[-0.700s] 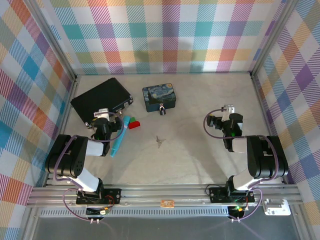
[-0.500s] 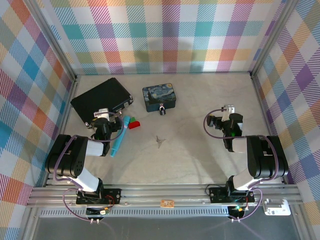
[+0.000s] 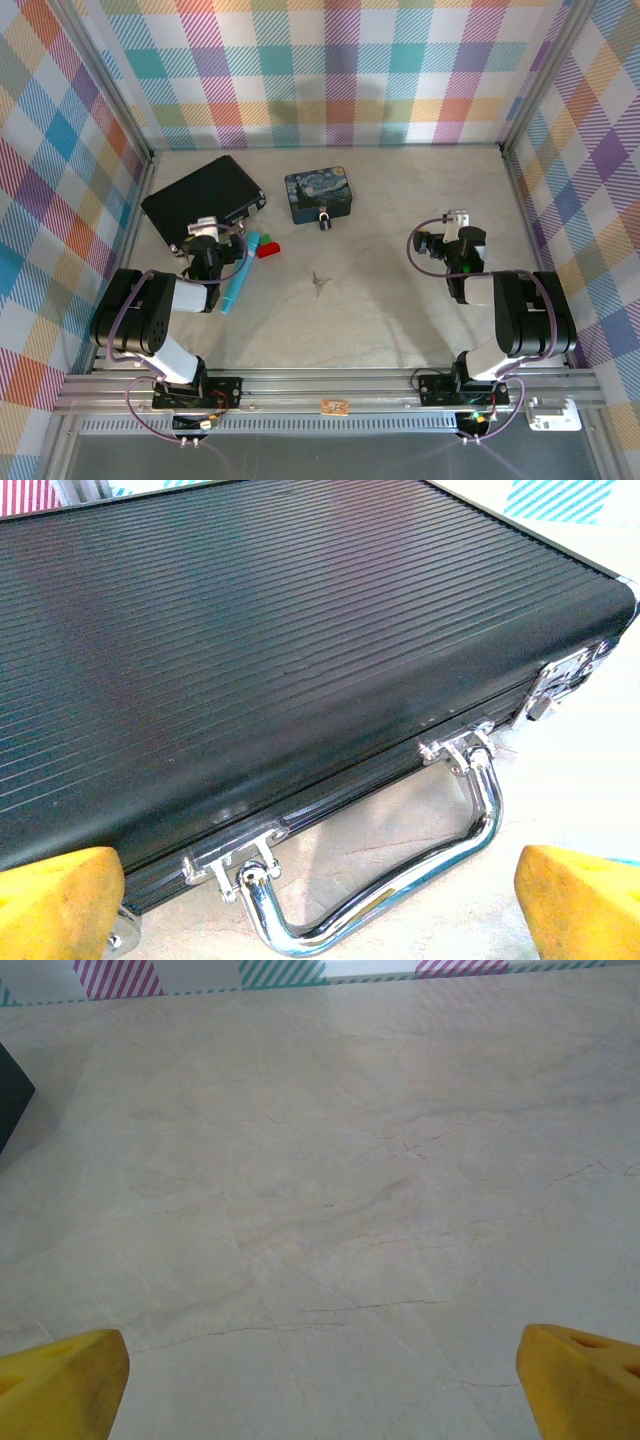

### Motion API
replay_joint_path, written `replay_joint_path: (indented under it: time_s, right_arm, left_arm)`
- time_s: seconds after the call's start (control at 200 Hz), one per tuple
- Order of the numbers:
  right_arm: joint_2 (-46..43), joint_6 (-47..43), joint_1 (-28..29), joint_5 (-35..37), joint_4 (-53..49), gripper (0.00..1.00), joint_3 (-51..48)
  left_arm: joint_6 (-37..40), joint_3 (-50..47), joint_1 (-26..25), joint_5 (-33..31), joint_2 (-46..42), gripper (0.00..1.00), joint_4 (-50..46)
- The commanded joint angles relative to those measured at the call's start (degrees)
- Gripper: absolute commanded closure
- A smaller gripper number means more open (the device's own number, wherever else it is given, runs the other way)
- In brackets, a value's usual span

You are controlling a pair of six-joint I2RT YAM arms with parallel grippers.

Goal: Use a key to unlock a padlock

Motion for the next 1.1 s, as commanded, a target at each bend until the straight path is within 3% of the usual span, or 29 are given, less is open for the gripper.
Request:
replay_joint_path:
  time_s: [0.0,0.195,0.42,0.5,0.655,0.85,0.94,1.095]
  right_arm:
    - [0.3,0.5,-0.1,-0.9,1.8,0.01,0.2]
    - [-1.6,-1.2,0.5,-2.8,-2.4,0.01,1.8]
    - [-11.8,-1.5,5.2,2.0,-23.9,0.01,9.0]
    - [-13.6,-1.0,7.3,-4.7,-34.6,0.02,13.1]
    - [-12.9,0.5,18.3,-5.4,-47.3,0.03,19.1]
    - [-8.2,6.4,31.2,-4.1,-57.7,0.11,25.9]
    - [-4.4,9.6,35.7,-4.6,-62.6,0.21,30.0]
    - [3.4,12.0,42.9,-3.6,-64.5,0.24,34.2]
  left_arm:
    - [0.7,1.0,0.1,0.2,0.0,0.00,-0.5]
    - [0.7,0.8,0.1,0.4,-0.1,0.01,-0.1]
    - [0.6,4.2,-0.4,-2.1,-6.3,0.00,-11.2]
    - [0.8,7.1,-1.1,-4.5,-9.5,0.01,-18.5]
    - [-4.5,13.7,-1.5,-0.8,-14.9,0.00,-29.7]
    - [-20.0,23.5,-1.7,6.5,-15.9,0.00,-43.7]
    - [-25.5,25.1,-1.7,3.8,-16.7,0.00,-45.2]
    - [-31.2,25.9,-1.2,-0.4,-17.0,0.00,-44.7]
